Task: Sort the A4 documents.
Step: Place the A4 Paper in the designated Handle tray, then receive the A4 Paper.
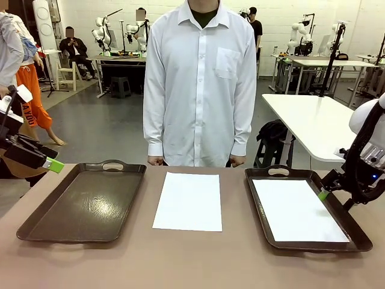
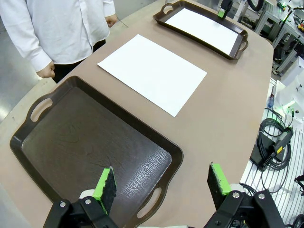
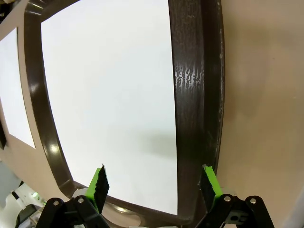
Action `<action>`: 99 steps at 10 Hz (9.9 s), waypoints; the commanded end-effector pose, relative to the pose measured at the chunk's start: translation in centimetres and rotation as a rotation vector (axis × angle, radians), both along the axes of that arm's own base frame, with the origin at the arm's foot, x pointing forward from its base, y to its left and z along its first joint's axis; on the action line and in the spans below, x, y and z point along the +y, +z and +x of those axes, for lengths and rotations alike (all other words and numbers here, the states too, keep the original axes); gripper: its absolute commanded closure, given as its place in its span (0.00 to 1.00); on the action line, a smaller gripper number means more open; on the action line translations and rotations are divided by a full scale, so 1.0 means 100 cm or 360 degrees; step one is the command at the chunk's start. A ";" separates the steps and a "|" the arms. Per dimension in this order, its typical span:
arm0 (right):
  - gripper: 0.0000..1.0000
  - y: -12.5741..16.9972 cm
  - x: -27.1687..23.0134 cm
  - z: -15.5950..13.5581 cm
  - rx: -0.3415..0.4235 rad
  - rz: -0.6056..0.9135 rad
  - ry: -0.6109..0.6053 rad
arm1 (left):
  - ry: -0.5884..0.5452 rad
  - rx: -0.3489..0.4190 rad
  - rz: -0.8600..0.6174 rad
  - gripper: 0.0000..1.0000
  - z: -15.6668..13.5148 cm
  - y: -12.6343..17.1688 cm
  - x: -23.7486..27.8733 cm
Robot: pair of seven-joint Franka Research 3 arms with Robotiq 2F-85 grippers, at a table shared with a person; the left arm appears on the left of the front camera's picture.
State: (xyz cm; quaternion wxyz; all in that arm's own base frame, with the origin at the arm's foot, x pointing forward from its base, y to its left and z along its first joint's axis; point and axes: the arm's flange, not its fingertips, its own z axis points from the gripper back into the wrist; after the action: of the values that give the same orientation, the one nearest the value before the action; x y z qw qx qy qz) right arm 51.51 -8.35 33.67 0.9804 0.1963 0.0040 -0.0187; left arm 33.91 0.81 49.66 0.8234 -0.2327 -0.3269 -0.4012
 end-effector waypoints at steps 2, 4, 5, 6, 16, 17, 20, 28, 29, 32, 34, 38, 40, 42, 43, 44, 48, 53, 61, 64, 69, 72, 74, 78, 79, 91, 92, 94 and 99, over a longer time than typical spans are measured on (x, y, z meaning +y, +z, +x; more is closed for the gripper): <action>0.00 0.001 0.000 0.001 -0.0004 -0.0003 0.0001 | -0.0024 -0.0016 -0.0019 0.00 0.001 -0.001 0.002; 0.00 0.001 0.000 0.001 -0.0004 -0.0003 0.0001 | -0.0024 -0.0016 -0.0019 0.00 0.001 -0.001 0.002; 0.00 0.001 0.000 0.001 -0.0004 -0.0003 0.0001 | -0.0024 -0.0016 -0.0019 0.00 0.001 -0.001 0.002; 0.00 0.001 0.000 0.001 -0.0004 -0.0003 0.0001 | -0.0024 -0.0016 -0.0019 0.00 0.001 -0.001 0.002; 0.00 0.093 0.031 -0.072 -0.0818 0.0238 0.0960 | -0.0024 -0.0016 -0.0019 0.00 0.001 -0.001 0.002; 0.00 0.111 0.030 -0.092 -0.0953 0.0268 0.1066 | -0.0024 -0.0016 -0.0019 0.00 0.001 -0.001 0.002; 0.00 0.154 0.024 -0.135 -0.1173 0.0247 0.1162 | -0.0024 -0.0016 -0.0019 0.00 0.001 -0.001 0.002; 0.00 0.200 0.038 -0.148 -0.1120 0.0367 0.1330 | -0.0024 -0.0016 -0.0019 0.00 0.001 -0.001 0.002; 0.00 0.198 0.035 -0.148 -0.1115 0.0377 0.1326 | -0.0024 -0.0016 -0.0019 0.00 0.001 -0.001 0.002; 0.00 0.195 0.040 -0.149 -0.1132 0.0385 0.1307 | -0.0024 -0.0016 -0.0019 0.00 0.001 -0.001 0.002; 0.00 0.195 0.040 -0.149 -0.1132 0.0385 0.1307 | -0.0024 -0.0016 -0.0019 0.00 0.001 -0.001 0.002; 0.00 0.195 0.040 -0.149 -0.1132 0.0385 0.1307 | -0.0024 -0.0016 -0.0019 0.00 0.001 -0.001 0.002; 0.00 0.195 0.040 -0.149 -0.1132 0.0385 0.1307 | -0.0024 -0.0016 -0.0019 0.00 0.001 -0.001 0.002; 0.00 0.195 0.040 -0.149 -0.1132 0.0385 0.1307 | -0.0024 -0.0016 -0.0019 0.00 0.001 -0.001 0.002; 0.00 0.195 0.040 -0.149 -0.1132 0.0385 0.1307 | -0.0024 -0.0016 -0.0019 0.00 0.001 -0.001 0.002; 0.00 0.195 0.040 -0.149 -0.1132 0.0385 0.1307 | -0.0024 -0.0016 -0.0019 0.00 0.001 -0.001 0.002; 0.00 0.195 0.040 -0.149 -0.1132 0.0385 0.1307 | -0.0024 -0.0016 -0.0019 0.00 0.001 -0.001 0.002; 0.00 0.195 0.040 -0.149 -0.1132 0.0385 0.1307 | -0.0024 -0.0016 -0.0019 0.00 0.001 -0.001 0.002; 0.00 0.195 0.040 -0.149 -0.1132 0.0385 0.1307 | -0.0024 -0.0016 -0.0019 0.00 0.001 -0.001 0.002; 0.00 0.195 0.040 -0.149 -0.1132 0.0385 0.1307 | -0.0024 -0.0016 -0.0019 0.00 0.001 -0.001 0.002; 0.00 0.195 0.040 -0.149 -0.1132 0.0385 0.1307 | -0.0024 -0.0016 -0.0019 0.00 0.001 -0.001 0.002; 0.00 0.195 0.040 -0.149 -0.1132 0.0385 0.1307 | -0.0024 -0.0016 -0.0019 0.00 0.001 -0.001 0.002; 0.00 0.195 0.040 -0.149 -0.1132 0.0385 0.1307 | -0.0024 -0.0016 -0.0019 0.00 0.001 -0.001 0.002; 0.00 0.195 0.040 -0.149 -0.1132 0.0385 0.1307 | -0.0024 -0.0016 -0.0019 0.00 0.001 -0.001 0.002; 0.00 0.195 0.040 -0.149 -0.1132 0.0385 0.1307 | -0.0024 -0.0016 -0.0019 0.00 0.001 -0.001 0.002; 0.00 0.195 0.040 -0.149 -0.1132 0.0385 0.1307 | -0.0024 -0.0016 -0.0019 0.00 0.001 -0.001 0.002; 0.00 0.195 0.040 -0.149 -0.1132 0.0385 0.1307 | -0.0024 -0.0016 -0.0019 0.00 0.001 -0.001 0.002; 0.00 0.195 0.040 -0.149 -0.1132 0.0385 0.1307 | -0.0024 -0.0016 -0.0019 0.00 0.001 -0.001 0.002; 0.00 0.194 0.038 -0.149 -0.1122 0.0372 0.1313 | -0.0024 -0.0016 -0.0019 0.00 0.001 -0.001 0.002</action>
State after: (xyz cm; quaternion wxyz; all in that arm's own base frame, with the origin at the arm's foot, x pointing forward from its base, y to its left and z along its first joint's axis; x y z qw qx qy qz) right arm 36.58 -4.58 53.10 0.8200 0.2804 -0.2458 0.4343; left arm 33.91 0.83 49.66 0.8236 -0.2326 -0.3268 -0.4009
